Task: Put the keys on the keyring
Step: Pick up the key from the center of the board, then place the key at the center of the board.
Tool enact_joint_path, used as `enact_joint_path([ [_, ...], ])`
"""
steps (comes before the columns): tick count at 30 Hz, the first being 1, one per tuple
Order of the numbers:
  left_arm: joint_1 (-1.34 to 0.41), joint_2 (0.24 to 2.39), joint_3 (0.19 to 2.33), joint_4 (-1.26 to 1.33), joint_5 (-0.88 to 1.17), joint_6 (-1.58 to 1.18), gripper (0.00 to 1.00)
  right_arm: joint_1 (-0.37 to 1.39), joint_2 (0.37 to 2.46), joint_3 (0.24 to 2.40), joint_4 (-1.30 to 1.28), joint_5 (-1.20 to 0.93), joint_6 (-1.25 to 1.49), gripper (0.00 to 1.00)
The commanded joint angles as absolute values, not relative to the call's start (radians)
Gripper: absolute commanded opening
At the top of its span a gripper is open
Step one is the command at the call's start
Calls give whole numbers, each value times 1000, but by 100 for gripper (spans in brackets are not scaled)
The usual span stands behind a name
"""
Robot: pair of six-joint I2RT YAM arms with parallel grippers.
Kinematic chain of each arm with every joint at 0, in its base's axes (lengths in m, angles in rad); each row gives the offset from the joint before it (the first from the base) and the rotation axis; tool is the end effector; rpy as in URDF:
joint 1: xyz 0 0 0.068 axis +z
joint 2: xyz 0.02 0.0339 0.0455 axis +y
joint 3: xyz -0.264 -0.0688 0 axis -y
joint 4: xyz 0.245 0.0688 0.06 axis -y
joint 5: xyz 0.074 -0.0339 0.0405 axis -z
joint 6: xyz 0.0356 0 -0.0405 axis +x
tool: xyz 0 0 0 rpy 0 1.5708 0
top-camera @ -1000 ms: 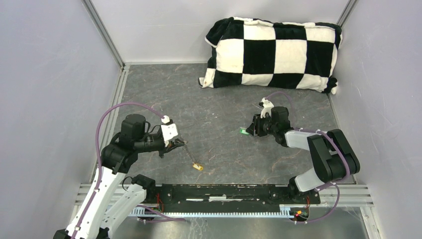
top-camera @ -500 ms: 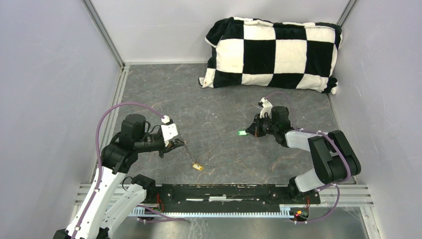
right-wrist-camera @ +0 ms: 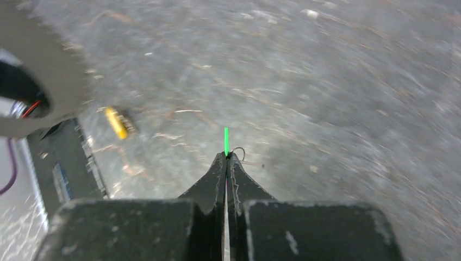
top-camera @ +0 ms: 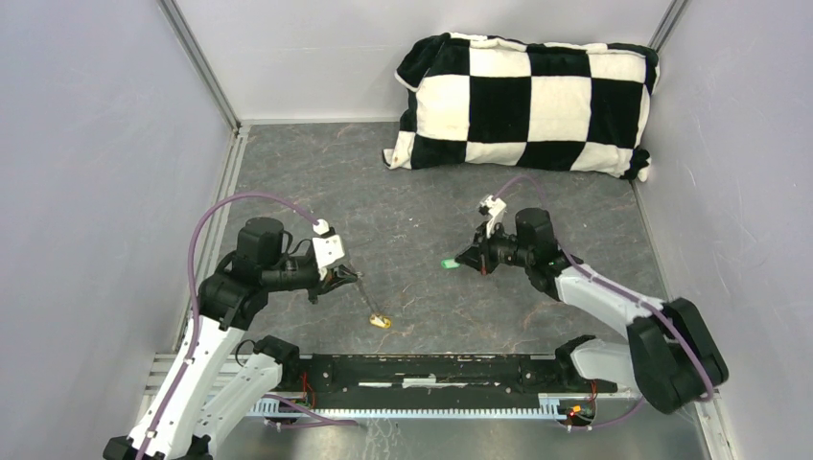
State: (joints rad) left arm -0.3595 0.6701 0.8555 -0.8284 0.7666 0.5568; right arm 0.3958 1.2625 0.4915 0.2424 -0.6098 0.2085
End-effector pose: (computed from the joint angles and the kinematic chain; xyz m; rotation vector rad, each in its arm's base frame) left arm 0.1060 -0.0662 0.3219 1.2805 1.6594 -0.7232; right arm 0.2196 0.1139 0.1853 -0.5786 2.0716 0.9975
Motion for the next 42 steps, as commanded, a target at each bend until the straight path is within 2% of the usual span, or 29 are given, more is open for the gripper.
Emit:
enact_joint_path([
  [1, -358, 695, 853, -764, 818, 476, 2, 513, 1125, 563, 163, -650, 99, 0],
  [6, -359, 721, 852, -762, 841, 452, 2, 619, 1048, 634, 113, -681, 65, 0],
  [12, -360, 731, 844, -738, 874, 410, 2, 739, 1117, 742, 34, -659, -23, 1],
  [17, -360, 719, 848, -738, 850, 414, 2, 743, 1189, 741, -73, -605, -77, 3],
  [23, -359, 710, 852, -756, 847, 443, 2, 742, 1228, 599, -8, -622, -83, 6],
  [31, -359, 710, 865, -756, 844, 441, 2, 716, 1355, 613, -34, -613, -133, 11],
  [35, -359, 702, 864, -756, 839, 440, 2, 680, 1407, 636, -50, -602, -142, 17],
  [40, -360, 703, 863, -756, 837, 442, 2, 676, 1412, 669, -75, -547, -152, 37],
  [42, -358, 705, 864, -756, 838, 445, 2, 676, 1397, 684, -78, -524, -145, 42],
])
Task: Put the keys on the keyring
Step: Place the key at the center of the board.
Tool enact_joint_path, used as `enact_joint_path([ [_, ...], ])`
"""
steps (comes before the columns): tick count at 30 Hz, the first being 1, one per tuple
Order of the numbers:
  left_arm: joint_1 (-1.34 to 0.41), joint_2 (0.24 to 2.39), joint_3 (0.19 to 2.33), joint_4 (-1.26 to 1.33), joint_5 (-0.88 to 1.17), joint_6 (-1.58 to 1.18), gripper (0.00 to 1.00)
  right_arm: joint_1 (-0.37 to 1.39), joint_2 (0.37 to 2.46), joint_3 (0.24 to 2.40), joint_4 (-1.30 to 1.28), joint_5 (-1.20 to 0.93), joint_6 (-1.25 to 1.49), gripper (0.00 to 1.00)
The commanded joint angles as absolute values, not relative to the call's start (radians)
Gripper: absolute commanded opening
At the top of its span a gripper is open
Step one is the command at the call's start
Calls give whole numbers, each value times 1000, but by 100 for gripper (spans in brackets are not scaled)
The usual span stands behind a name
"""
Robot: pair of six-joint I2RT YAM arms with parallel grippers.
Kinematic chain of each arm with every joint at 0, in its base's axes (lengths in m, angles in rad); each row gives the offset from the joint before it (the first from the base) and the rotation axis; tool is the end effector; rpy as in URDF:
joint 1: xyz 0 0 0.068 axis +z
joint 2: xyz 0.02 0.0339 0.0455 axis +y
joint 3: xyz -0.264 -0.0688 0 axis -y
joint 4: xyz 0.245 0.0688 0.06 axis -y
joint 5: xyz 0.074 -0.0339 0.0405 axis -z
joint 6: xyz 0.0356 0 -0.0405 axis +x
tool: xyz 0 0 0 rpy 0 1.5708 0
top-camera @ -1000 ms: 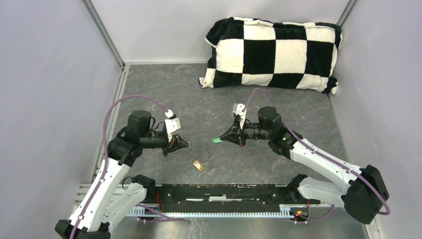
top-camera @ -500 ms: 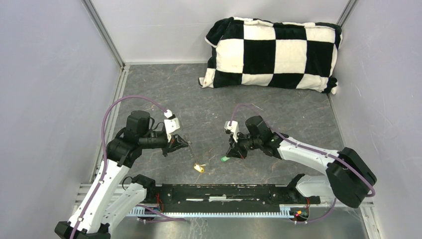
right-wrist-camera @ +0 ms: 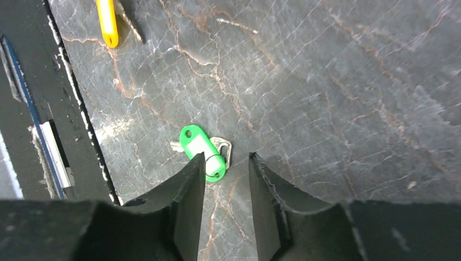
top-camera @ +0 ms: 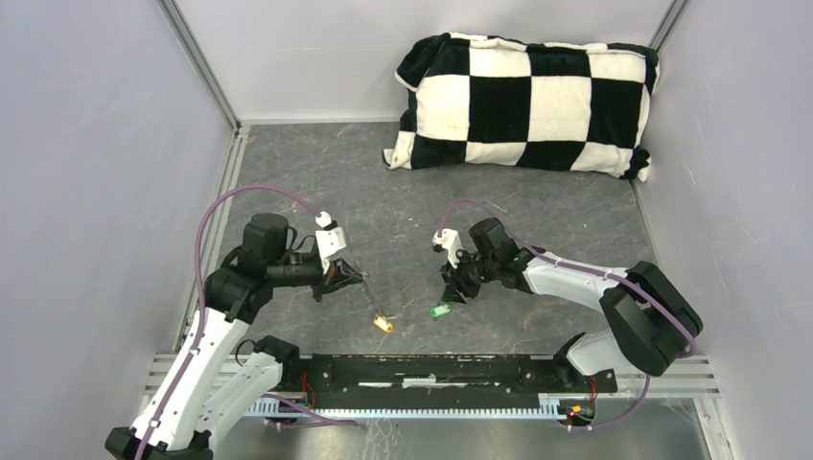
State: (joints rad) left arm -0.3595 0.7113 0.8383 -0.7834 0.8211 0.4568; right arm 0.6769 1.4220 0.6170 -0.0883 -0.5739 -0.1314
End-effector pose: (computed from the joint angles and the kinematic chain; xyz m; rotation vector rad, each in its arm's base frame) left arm 0.1156 -0.0713 0.3164 1.2229 1.7162 -0.8466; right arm 0.1898 0.1773 0.1586 -1.2134 2.1807 0.9410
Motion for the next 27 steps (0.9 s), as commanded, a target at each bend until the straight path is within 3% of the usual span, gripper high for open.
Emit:
enact_joint_path([
  [1, -360, 704, 864, -756, 836, 445, 2, 676, 1385, 692, -83, -512, -139, 45],
  [5, -359, 704, 873, -757, 827, 446, 2, 674, 1286, 694, -70, -432, -75, 52],
  [7, -360, 702, 878, -756, 825, 444, 2, 674, 1181, 621, 48, -276, 106, 57],
  [8, -359, 702, 880, -756, 826, 442, 2, 673, 1134, 572, 98, -250, 159, 81],
  [9, -360, 698, 882, -759, 827, 444, 2, 672, 1106, 499, 175, -299, 191, 98],
  [12, -360, 698, 885, -767, 827, 452, 2, 675, 1159, 401, 246, -464, 202, 98],
  [14, -359, 700, 886, -767, 823, 454, 2, 680, 1161, 410, 165, -388, 169, 98],
  [18, -359, 700, 890, -767, 827, 453, 2, 722, 968, 344, 208, -132, 174, 98],
  [20, -359, 702, 892, -767, 828, 456, 2, 713, 1001, 338, 171, -68, 253, 98],
  [22, -359, 708, 896, -768, 826, 459, 2, 708, 1070, 375, 156, -205, 220, 87],
  [24, -359, 711, 899, -769, 825, 458, 2, 722, 1072, 358, 222, -259, 212, 90],
  [27, -360, 708, 897, -769, 824, 459, 2, 758, 1094, 355, 207, -206, 142, 73],
])
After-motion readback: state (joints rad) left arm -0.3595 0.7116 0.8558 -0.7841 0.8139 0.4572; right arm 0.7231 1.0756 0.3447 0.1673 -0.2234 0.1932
